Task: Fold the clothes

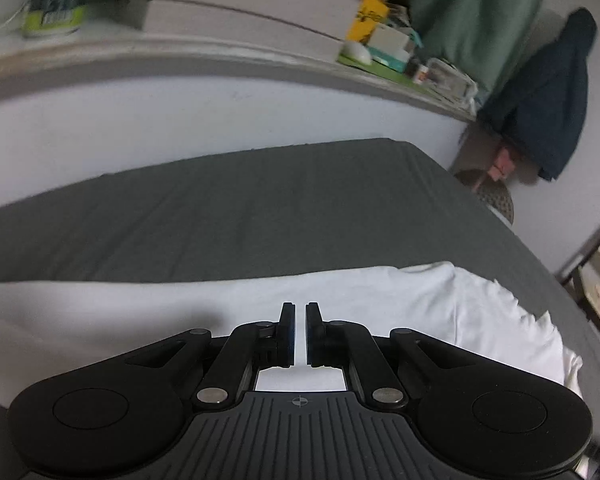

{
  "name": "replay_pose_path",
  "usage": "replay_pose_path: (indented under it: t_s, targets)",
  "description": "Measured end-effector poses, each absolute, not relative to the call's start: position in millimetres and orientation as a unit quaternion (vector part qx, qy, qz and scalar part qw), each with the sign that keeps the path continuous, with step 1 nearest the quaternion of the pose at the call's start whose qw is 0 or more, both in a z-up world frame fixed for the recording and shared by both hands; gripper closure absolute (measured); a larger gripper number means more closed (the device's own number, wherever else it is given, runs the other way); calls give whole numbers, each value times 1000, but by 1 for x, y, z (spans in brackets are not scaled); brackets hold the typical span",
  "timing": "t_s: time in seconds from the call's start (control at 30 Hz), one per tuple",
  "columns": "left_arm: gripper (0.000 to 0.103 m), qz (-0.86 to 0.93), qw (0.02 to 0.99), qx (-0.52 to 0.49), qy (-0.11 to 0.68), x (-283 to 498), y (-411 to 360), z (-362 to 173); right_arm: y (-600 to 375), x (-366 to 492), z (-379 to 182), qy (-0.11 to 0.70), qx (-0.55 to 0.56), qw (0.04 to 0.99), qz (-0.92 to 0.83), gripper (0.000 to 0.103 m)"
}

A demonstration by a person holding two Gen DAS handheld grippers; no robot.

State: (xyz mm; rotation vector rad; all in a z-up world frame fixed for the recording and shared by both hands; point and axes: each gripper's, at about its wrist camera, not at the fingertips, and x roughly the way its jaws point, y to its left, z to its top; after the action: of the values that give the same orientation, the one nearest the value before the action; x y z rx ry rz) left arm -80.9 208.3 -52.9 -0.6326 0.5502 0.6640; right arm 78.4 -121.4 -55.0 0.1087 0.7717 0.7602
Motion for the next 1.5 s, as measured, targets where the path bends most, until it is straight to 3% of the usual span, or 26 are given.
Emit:
replay_pose_path:
  t_s: [0.07,0.37,0.53,0.73,0.9,1.17,1.27,1.5]
  targets:
    - [99,324,861,-297,255,-76,208,-54,-100,57,-52,356,18,853,381,6]
    - [99,385,844,-271,256,-95,235,-59,-58,2,-43,339,-34,824,452,5]
    - [99,322,861,-192,345,-67,217,-78,-54,-8,-45,346,-31,820,455,5]
    - [99,295,881,-93,359,-31,180,-105,-60,-6,-50,338,-22,834,435,5]
    - [99,329,884,-34,330,-17,153,-119,-74,-1,-61,308,-14,884,352,0]
    - [99,358,887,4,293,-10,137,-134,-92,13,-103,331,-10,903,273,0]
    - [94,361,886,5,291,-17,138,-133,-95,6,-108,315,-12,907,280,0]
    - [93,351,892,-31,282,-29,146,-133,-98,7,-109,310,-5,906,289,0]
